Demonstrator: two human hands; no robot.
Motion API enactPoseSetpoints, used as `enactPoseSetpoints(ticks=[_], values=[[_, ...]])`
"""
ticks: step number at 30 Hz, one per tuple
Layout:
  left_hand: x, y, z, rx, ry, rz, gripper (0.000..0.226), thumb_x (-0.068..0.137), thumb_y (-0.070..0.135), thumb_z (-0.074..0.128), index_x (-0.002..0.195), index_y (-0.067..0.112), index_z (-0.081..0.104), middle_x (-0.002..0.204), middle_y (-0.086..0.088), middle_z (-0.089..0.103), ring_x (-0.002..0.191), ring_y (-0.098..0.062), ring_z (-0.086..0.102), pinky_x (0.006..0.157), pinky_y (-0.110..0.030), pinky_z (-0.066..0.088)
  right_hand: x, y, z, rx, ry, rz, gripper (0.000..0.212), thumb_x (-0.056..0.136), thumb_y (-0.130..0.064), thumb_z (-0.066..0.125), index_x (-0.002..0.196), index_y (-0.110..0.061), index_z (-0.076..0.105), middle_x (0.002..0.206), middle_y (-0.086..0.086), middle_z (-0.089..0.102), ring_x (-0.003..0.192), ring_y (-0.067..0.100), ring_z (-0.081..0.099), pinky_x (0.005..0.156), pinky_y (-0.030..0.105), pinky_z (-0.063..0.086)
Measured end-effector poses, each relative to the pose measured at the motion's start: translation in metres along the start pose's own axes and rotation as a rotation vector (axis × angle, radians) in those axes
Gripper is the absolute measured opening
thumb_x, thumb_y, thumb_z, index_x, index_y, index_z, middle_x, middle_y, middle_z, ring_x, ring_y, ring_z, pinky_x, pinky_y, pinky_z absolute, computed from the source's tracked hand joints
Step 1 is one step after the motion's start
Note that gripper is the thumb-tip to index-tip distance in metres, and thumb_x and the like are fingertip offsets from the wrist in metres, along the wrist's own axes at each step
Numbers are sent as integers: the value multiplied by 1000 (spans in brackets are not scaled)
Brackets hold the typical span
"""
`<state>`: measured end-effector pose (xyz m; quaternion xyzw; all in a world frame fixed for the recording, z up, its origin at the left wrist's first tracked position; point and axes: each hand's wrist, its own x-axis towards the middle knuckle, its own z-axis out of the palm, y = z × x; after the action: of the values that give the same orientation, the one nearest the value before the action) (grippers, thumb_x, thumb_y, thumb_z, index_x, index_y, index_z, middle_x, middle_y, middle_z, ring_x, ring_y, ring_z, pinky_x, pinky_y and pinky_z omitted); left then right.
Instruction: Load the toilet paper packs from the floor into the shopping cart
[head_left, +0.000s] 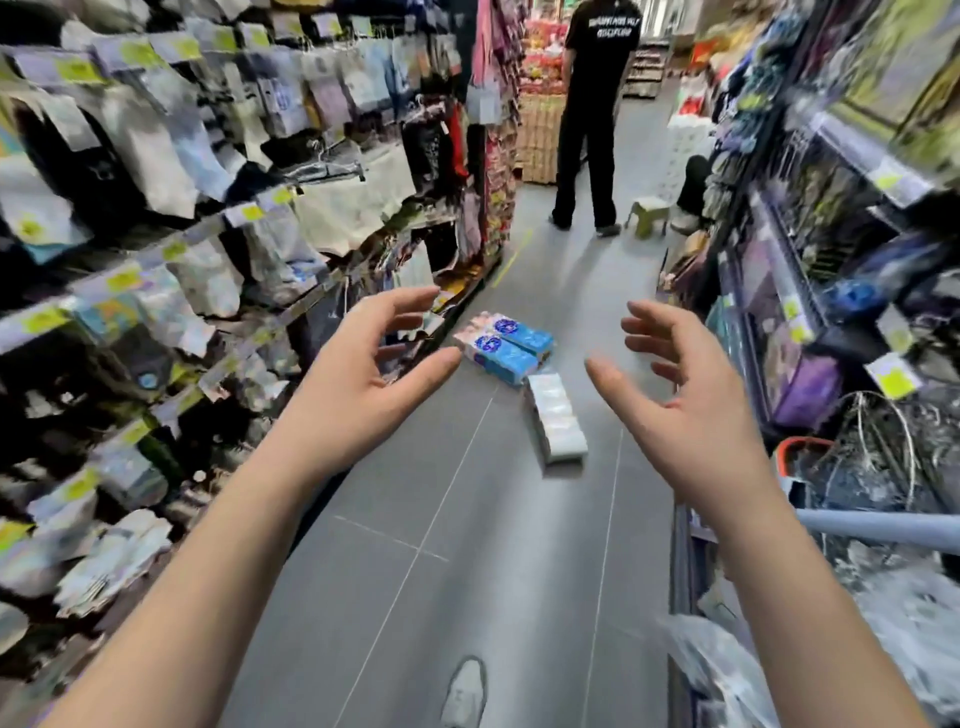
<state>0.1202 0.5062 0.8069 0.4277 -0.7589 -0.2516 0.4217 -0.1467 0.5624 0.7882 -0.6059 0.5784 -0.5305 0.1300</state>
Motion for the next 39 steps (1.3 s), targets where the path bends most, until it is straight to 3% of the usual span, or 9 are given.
enactPoseSetpoints(ticks=[4,9,14,20,28,36,39], values=[[61,-30,32,-22,-34,-12,57,88,45,67,141,28,52,134,10,58,126,1,55,106,-22,47,42,42,4,-52,-27,32,53,87,-41,75,134,-30,55,126,-12,63,117,2,59,103,34,48],[153,-81,59,-80,-11,-27,51,92,35,70,140,28,53,134,12,59,125,2,55,104,-17,46,125,91,21,-124,-34,58,52,88,-41,74,135,-29,56,126,-12,63,117,2,59,104,35,48],[251,-135,76,-118,-52,-60,52,91,39,70,139,30,53,134,12,59,127,-2,56,107,-29,47,222,135,43,-139,-46,96,51,89,-40,74,136,-30,56,127,-13,62,118,-1,58,104,30,47],[353,-172,123,-200,-98,-135,54,88,33,70,139,25,54,130,13,60,121,5,58,97,-9,46,309,201,60,-150,-58,128,52,88,-38,75,136,-28,56,127,-12,62,116,1,60,103,30,48],[459,-204,195,-179,-99,-152,50,92,24,71,139,26,54,128,12,61,118,8,57,94,-5,43,419,292,70,-115,-124,124,50,88,-40,74,134,-31,56,127,-14,61,116,1,60,101,26,47],[550,-222,278,-123,4,-264,57,83,48,66,137,32,54,132,11,60,122,2,57,95,-8,46,546,406,73,-24,-229,43,50,88,-35,76,134,-26,58,122,-11,62,115,3,61,98,24,48],[583,-222,310,-108,25,-324,61,80,52,67,137,34,55,132,10,60,123,2,57,101,-16,48,590,443,68,23,-264,51,48,88,-37,75,133,-27,59,120,-14,61,115,2,61,98,23,47]])
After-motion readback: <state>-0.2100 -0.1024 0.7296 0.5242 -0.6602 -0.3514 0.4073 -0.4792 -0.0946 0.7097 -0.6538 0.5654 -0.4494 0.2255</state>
